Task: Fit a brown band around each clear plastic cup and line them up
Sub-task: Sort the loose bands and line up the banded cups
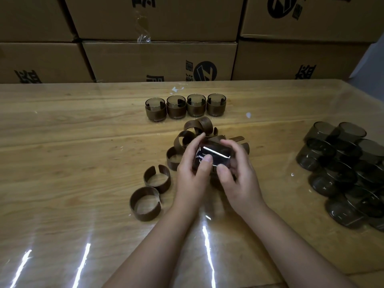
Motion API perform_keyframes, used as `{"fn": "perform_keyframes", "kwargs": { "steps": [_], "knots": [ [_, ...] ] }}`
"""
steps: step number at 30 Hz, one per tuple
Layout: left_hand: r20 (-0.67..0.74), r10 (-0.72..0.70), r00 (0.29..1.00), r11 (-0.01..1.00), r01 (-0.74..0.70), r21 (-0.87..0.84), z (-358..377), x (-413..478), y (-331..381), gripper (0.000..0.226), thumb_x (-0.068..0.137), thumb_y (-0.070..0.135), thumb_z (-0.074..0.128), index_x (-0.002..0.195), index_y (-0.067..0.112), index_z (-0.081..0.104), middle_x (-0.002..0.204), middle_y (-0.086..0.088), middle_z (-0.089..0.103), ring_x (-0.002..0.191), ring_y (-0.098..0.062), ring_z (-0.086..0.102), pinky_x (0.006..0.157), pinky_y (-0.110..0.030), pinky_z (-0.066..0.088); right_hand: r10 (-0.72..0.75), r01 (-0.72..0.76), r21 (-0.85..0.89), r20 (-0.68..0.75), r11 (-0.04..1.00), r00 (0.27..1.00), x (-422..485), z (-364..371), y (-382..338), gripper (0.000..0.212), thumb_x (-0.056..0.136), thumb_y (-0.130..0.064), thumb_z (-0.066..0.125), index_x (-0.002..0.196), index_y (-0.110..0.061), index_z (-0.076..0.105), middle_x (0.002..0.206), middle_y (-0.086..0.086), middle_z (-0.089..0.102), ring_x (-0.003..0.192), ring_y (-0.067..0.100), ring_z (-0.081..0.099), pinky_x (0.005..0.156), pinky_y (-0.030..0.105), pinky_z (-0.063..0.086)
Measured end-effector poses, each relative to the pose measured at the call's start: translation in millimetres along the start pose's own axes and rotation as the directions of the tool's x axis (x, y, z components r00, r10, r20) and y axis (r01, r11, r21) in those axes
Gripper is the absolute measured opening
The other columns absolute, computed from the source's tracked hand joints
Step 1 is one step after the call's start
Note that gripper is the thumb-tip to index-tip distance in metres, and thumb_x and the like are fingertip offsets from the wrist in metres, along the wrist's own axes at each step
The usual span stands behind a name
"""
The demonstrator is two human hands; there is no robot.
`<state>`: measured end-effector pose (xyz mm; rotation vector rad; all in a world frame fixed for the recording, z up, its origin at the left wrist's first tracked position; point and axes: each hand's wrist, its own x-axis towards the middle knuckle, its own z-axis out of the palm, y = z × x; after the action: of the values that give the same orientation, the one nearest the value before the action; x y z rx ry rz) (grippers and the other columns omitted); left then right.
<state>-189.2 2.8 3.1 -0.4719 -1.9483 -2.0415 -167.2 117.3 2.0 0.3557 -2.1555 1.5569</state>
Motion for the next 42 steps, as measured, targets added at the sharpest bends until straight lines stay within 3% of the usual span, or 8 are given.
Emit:
{"fn": "perform_keyframes", "kwargs": {
  "steps": [4,8,12,16,22,27,36,42],
  "knots": [
    [0.061,0.327,0.943,0.927,-0.332,0.171,0.8,0.8,2.6,0.036,0.087,0.028,0.052,0.123,0.025,0.056,0.112,-0.011,0.06,0.105,-0.02,0.06,0.091,-0.03,0.047,0.122,-0.127,0.095,0.059,0.987,0.991,-0.4,3.7,-3.7,0.038,0.086,-0.051,0.033,0.114,-0.033,0.051,0.104,-0.014,0.063,0.098,0.006,0.062,0.08,0.034,0.053],
    [0.086,0.47,0.878,0.842,-0.476,0.254,8.4,-2.8,5.4,0.025,0.086,0.018,0.054,0.11,0.012,0.059,0.107,-0.006,0.057,0.1,-0.012,0.056,0.088,-0.027,0.046,0.126,-0.123,0.101,-0.018,0.987,0.992,-0.2,3.6,-7.2,0.042,0.088,-0.051,0.026,0.109,-0.028,0.054,0.097,-0.012,0.064,0.093,0.002,0.061,0.08,0.021,0.048],
    [-0.121,0.215,0.969,0.977,-0.214,0.028,22.1,-10.5,17.9,0.016,0.087,0.019,0.049,0.089,0.014,0.064,0.095,-0.007,0.064,0.095,-0.009,0.06,0.086,-0.02,0.045,-0.019,0.004,-0.113,-0.124,0.994,0.992,-5.0,6.4,-10.7,0.03,0.091,-0.045,0.031,0.113,-0.03,0.045,0.099,-0.013,0.06,0.089,-0.002,0.059,0.07,0.009,0.044],
    [-0.146,-0.094,0.985,0.974,0.061,-0.216,27.2,-9.6,25.8,0.015,0.085,0.015,0.051,0.085,0.014,0.066,0.086,0.004,0.068,0.086,-0.004,0.063,0.074,-0.015,0.049,-0.203,0.15,-0.296,-0.157,0.943,0.967,-2.3,5.1,-10.8,0.049,0.092,-0.04,0.038,0.118,0.0,0.051,0.107,0.007,0.052,0.089,0.003,0.05,0.068,0.003,0.04],
    [0.068,-0.492,0.868,0.65,0.418,-0.634,24.1,-6.0,26.9,0.015,0.082,0.027,0.059,0.082,0.02,0.072,0.089,-0.001,0.071,0.089,-0.016,0.069,0.072,-0.028,0.055,-0.4,0.306,-0.534,-0.065,0.788,0.914,2.9,-5.6,-9.9,0.055,0.094,-0.061,0.03,0.122,-0.016,0.044,0.11,0.008,0.051,0.09,0.013,0.054,0.053,0.023,0.049],
    [0.3,-0.555,0.776,0.432,0.577,-0.693,17.7,-2.3,29.1,0.027,0.083,0.036,0.056,0.085,0.016,0.075,0.096,-0.01,0.071,0.09,-0.023,0.07,0.08,-0.035,0.057,-0.54,0.454,-0.558,0.013,0.695,0.842,6.6,-14.3,-5.9,0.048,0.093,-0.055,0.04,0.122,-0.018,0.047,0.111,0.004,0.044,0.092,0.018,0.055,0.067,0.025,0.05],
    [0.021,-0.433,0.901,0.796,0.393,-0.46,25.4,-6.7,35.3,0.028,0.094,0.033,0.049,0.089,0.015,0.07,0.093,-0.005,0.07,0.097,-0.019,0.066,0.085,-0.033,0.054,-0.5,0.419,-0.382,-0.141,0.824,0.854,2.0,1.0,-18.7,0.031,0.084,-0.025,0.048,0.113,-0.017,0.053,0.12,-0.001,0.056,0.115,0.014,0.051,0.1,0.031,0.033],
    [-0.046,-0.1,0.994,0.983,0.091,-0.162,25.2,-11.5,35.3,0.019,0.085,0.036,0.052,0.099,0.024,0.055,0.093,0.016,0.065,0.088,0.005,0.062,0.073,-0.012,0.048,0.048,-0.016,0.322,-0.093,0.947,0.994,1.0,5.5,-24.0,0.031,0.086,-0.038,0.043,0.113,-0.03,0.056,0.108,-0.018,0.064,0.102,0.003,0.061,0.079,0.018,0.05]
  ]
}}
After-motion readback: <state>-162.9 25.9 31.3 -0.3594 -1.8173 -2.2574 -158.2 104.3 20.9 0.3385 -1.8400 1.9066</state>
